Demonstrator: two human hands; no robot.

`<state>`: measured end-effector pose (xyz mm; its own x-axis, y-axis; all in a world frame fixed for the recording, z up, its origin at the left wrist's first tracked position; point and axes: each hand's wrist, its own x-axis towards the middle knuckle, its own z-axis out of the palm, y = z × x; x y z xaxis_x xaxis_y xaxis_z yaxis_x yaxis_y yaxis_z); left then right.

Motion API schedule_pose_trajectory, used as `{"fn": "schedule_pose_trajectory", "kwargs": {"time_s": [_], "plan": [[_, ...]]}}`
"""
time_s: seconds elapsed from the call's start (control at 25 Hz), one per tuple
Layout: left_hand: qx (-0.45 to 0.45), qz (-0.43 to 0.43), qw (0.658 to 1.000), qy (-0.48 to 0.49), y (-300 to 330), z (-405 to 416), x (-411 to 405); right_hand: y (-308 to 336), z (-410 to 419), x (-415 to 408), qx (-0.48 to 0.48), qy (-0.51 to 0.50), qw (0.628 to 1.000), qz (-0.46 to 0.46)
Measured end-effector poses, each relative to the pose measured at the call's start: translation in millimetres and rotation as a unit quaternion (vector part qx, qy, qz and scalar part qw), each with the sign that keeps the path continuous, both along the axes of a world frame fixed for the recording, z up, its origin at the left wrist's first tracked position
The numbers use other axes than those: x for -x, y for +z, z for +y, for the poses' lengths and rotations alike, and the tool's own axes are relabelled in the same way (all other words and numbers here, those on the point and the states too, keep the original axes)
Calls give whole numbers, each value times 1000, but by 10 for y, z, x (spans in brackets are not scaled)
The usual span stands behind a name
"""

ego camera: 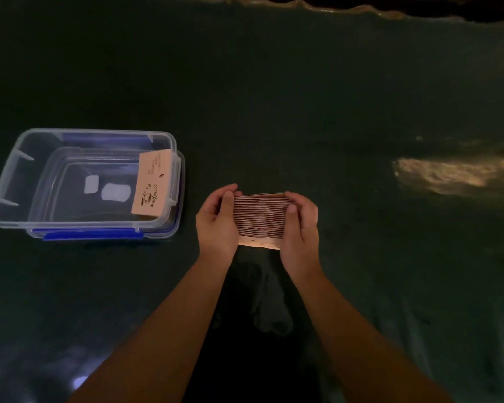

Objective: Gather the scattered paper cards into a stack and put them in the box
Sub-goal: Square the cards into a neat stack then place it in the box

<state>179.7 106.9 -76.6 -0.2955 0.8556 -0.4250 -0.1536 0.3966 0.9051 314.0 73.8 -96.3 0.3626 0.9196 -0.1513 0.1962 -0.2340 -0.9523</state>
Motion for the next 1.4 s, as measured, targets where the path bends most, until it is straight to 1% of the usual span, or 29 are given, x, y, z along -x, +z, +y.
{"fn": "schedule_pose_trajectory", "kwargs": {"time_s": [0.08,0.16,0.28,0.32,0.4,0.56,0.68,0.76,0.84,0.92,1.0,1.08,1.12,1.24,1.32,1.4], "plan": [[-13,6,1000,-3,-21,4,-1,42,-8,-59,24,35,999,-5],[-16,12,1000,-13,-41,9,5,62,-4,-163,51,103,993,-26],[-14,22,999,-18,-56,15,32,81,28,-321,108,226,967,-50],[-14,28,999,-18,-59,18,30,91,47,-357,119,248,959,-65],[-14,30,999,-13,-67,15,15,92,70,-378,120,251,956,-88],[-27,4,1000,-6,-73,-9,21,101,36,-361,95,232,964,-90],[-48,17,998,-39,2,-34,49,161,-17,-370,77,227,968,-79],[-81,26,993,-79,69,-40,106,242,-53,-353,71,214,972,-71],[-111,14,985,-131,123,0,220,343,-61,-309,66,198,977,-51],[-126,-18,975,-181,251,40,399,488,-42,-249,60,175,983,-14],[-122,-74,967,-209,384,82,584,637,-4,-138,62,152,986,38],[-96,-131,962,-220,502,97,716,787,39,21,71,132,984,101],[-87,-144,960,-223,560,93,762,868,54,119,80,120,980,140],[-59,-139,967,-207,681,27,776,1079,85,406,123,94,958,242],[-37,-158,974,-159,766,-32,792,1182,92,589,148,92,948,265],[-29,-173,976,-131,829,-50,886,1244,103,745,160,93,947,262]]}}
